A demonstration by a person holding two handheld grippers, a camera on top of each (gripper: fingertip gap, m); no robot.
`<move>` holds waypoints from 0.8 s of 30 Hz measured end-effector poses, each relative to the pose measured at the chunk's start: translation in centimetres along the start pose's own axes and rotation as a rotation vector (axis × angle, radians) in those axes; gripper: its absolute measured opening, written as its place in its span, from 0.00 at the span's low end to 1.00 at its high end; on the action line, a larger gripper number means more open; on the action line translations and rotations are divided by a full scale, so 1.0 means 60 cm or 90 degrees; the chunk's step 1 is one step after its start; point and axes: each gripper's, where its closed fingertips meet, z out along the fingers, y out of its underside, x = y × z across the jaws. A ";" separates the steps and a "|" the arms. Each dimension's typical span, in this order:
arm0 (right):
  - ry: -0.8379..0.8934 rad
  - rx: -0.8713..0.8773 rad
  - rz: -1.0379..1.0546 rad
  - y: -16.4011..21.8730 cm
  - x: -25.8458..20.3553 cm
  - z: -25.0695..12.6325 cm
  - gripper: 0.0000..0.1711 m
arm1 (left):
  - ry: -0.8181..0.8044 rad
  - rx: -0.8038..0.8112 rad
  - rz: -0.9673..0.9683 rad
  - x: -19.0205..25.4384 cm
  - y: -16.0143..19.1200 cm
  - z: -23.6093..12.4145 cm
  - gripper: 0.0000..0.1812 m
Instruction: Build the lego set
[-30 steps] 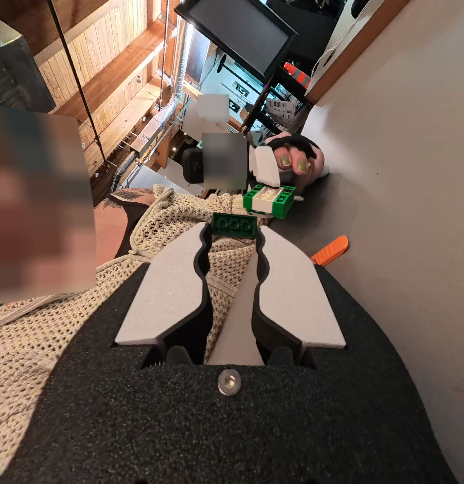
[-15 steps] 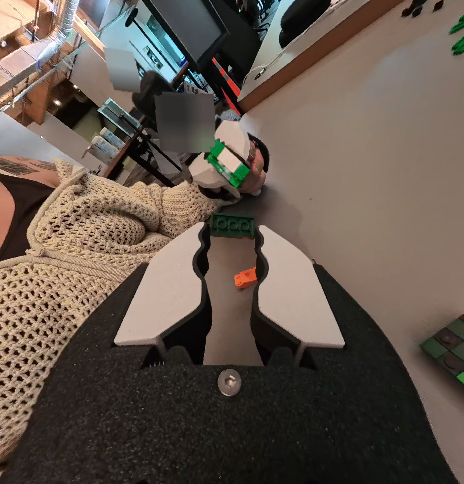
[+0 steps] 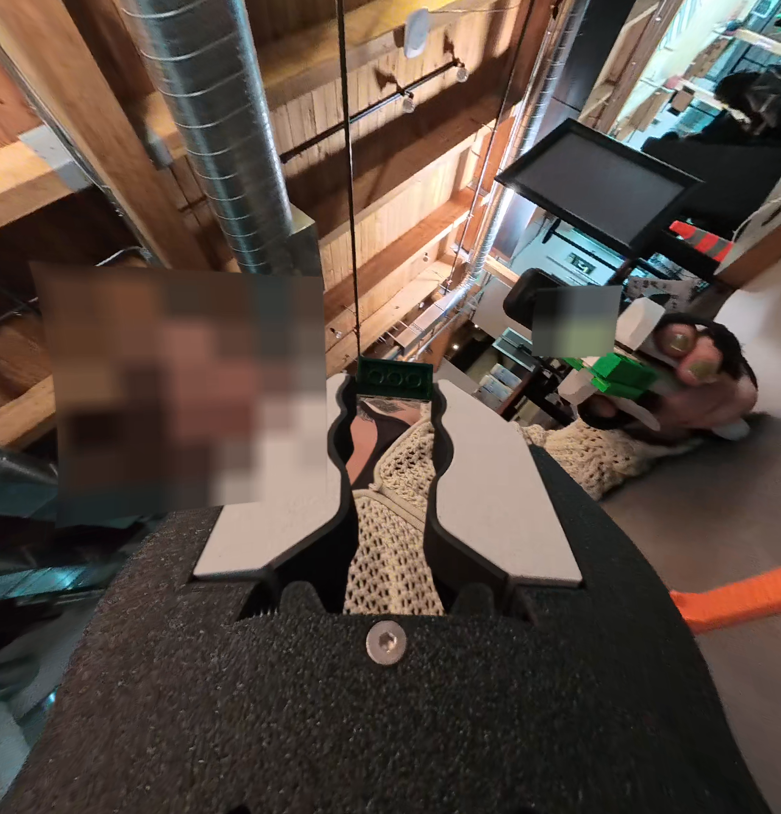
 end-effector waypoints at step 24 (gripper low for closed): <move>0.588 -0.416 -0.418 0.072 0.181 -0.048 0.19 | -0.036 -0.154 0.553 0.032 0.062 0.002 0.10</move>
